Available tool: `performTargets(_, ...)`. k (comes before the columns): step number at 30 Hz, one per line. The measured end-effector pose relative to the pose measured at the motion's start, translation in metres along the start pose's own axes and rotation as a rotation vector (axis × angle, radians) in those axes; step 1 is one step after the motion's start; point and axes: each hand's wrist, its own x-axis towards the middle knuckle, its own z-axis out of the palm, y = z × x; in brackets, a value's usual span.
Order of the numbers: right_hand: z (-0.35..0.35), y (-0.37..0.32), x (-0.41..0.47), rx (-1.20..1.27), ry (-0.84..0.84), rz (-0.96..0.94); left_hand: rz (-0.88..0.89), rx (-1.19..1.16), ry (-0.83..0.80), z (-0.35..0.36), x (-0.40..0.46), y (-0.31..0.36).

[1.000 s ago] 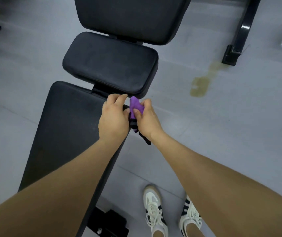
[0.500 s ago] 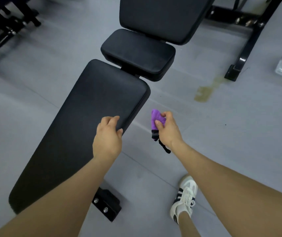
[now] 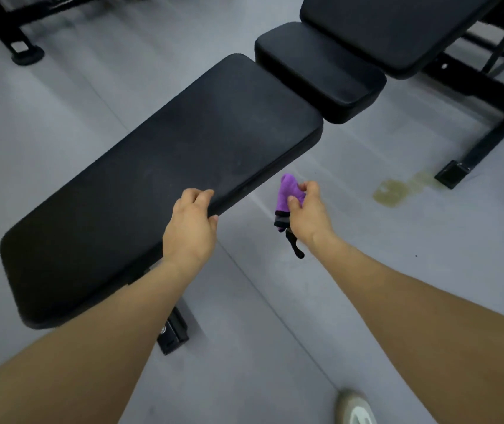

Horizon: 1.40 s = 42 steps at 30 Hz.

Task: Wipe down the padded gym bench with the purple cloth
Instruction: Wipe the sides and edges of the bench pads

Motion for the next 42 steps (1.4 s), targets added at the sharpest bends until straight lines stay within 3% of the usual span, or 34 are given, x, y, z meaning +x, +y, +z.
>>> performTargets(4, 0.000, 0.017, 0.015, 0.008, 0.065, -0.096, 0.019, 0.041, 0.110, 0.027, 0.008, -0.007)
performTargets(11, 0.021, 0.024, 0.040, -0.067, 0.250, -0.452, 0.105, 0.236, 0.353, 0.072, 0.021, -0.025)
performTargets(17, 0.061, 0.028, 0.055, 0.005, 0.373, -0.581, 0.259, 0.417, 0.623, 0.097, 0.027, -0.042)
performTargets(21, 0.083, 0.034, 0.067, 0.058, 0.511, -0.671, 0.301, 0.392, 0.789, 0.114, 0.032, -0.050)
performTargets(29, 0.125, 0.042, 0.072, 0.124, 0.722, -0.822, 0.287, 0.309, 0.864, 0.130, 0.032, -0.053)
performTargets(36, 0.115, 0.033, 0.086, 0.244, 0.679, -0.769, 0.348, 0.139, 0.784, 0.121, 0.041, -0.016)
performTargets(42, 0.059, 0.012, 0.121, 0.391, 0.703, -0.502, 0.344, 0.165, 0.870, 0.126, 0.053, -0.016)
